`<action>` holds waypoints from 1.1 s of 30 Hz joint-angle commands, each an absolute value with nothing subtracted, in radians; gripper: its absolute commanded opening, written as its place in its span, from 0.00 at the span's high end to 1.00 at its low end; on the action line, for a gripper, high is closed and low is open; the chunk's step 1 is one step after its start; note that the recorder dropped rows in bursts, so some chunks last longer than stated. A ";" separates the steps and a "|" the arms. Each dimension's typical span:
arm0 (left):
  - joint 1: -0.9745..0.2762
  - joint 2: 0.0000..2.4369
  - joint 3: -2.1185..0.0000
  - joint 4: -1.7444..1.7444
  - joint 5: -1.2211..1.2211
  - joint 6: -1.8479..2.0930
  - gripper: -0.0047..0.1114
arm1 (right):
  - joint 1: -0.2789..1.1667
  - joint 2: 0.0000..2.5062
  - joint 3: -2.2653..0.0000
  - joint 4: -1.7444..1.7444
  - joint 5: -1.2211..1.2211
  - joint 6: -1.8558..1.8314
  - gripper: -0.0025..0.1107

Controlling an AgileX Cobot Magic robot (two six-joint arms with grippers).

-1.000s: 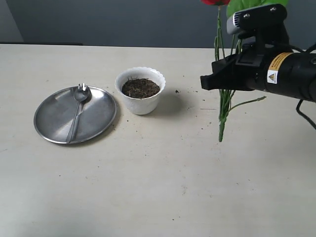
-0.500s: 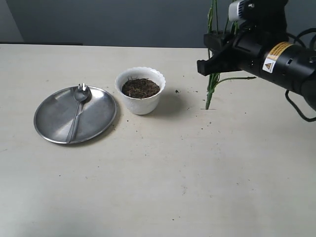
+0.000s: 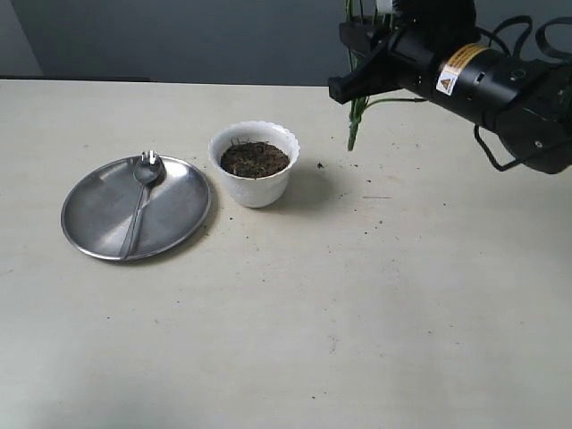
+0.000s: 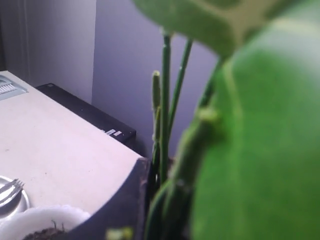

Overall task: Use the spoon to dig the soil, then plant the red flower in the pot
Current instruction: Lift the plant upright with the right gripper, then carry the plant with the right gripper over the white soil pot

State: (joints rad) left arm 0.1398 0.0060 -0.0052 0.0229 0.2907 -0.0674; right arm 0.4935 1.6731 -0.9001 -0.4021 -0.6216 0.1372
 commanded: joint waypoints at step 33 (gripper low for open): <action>0.138 0.000 0.000 0.019 0.285 -0.068 0.96 | 0.481 1.995 -1.362 -1.004 -0.780 0.623 0.98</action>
